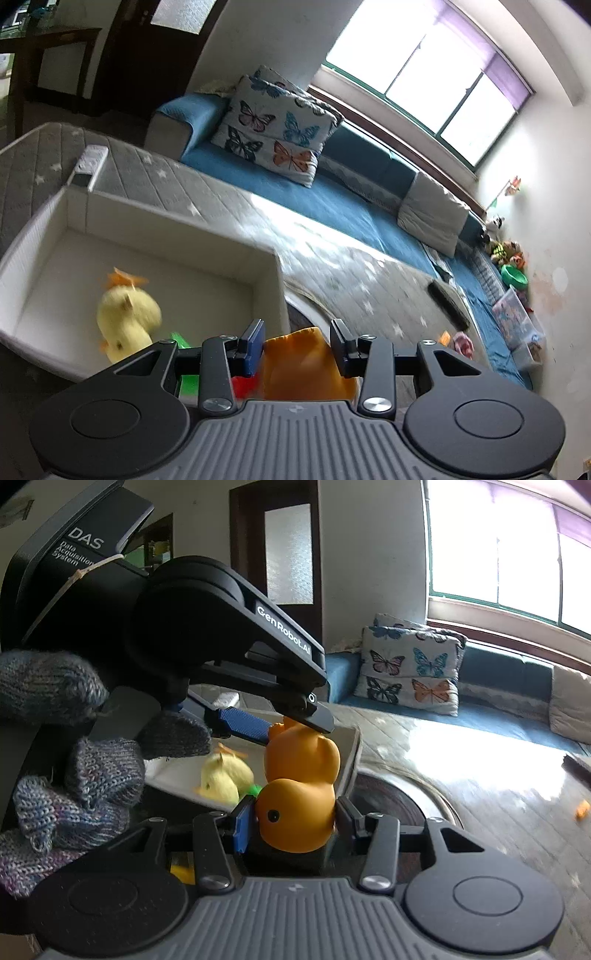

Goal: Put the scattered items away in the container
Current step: 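Lift the orange rubber duck with both grippers over the box, then lower the orange duck into the box and open both grippers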

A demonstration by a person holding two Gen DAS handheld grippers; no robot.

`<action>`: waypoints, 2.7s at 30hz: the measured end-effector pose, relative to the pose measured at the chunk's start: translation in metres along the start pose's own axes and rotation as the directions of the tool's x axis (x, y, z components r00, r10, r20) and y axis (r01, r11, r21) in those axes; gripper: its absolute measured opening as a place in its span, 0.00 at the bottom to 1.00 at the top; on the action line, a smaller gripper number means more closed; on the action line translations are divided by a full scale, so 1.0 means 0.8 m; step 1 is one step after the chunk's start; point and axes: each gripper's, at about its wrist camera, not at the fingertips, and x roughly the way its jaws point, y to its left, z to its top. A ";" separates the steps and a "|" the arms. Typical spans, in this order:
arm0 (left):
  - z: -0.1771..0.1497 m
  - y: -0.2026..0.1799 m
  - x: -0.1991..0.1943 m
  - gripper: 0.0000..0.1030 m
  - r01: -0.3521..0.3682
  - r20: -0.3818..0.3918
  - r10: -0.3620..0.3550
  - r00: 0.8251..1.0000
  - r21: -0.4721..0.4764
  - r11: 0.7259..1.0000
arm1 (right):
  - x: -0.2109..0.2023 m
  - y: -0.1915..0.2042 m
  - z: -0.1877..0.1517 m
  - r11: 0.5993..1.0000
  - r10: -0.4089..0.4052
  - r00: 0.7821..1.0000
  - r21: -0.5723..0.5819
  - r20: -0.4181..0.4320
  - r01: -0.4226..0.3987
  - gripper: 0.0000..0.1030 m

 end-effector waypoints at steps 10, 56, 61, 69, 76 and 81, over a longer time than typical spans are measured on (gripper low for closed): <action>0.040 0.046 0.037 0.39 -0.013 -0.027 0.012 1.000 -0.042 0.999 | 0.074 -0.005 0.025 0.999 0.046 0.998 0.005 -0.047 -0.046 0.45; 0.055 0.111 0.094 0.39 -0.017 -0.119 0.003 0.993 -0.120 0.993 | 0.159 -0.020 -0.003 0.998 0.047 0.979 0.043 -0.197 -0.039 0.46; 0.053 0.107 0.080 0.39 -0.017 -0.105 0.005 0.995 -0.108 0.994 | 0.152 -0.021 -0.001 0.998 0.043 0.981 0.043 -0.188 -0.036 0.47; 0.039 0.098 0.042 0.38 -0.005 -0.070 -0.001 0.998 -0.076 0.997 | 0.121 -0.015 -0.001 0.999 0.028 0.988 0.020 -0.151 -0.025 0.51; 0.019 0.092 0.007 0.38 -0.001 -0.046 -0.001 0.999 -0.050 0.999 | 0.087 -0.006 -0.009 1.000 0.020 0.993 0.000 -0.120 -0.020 0.52; -0.002 0.094 -0.017 0.38 -0.003 -0.037 0.001 0.999 -0.035 0.999 | 0.060 0.005 -0.021 1.000 0.024 0.995 0.002 -0.099 -0.024 0.52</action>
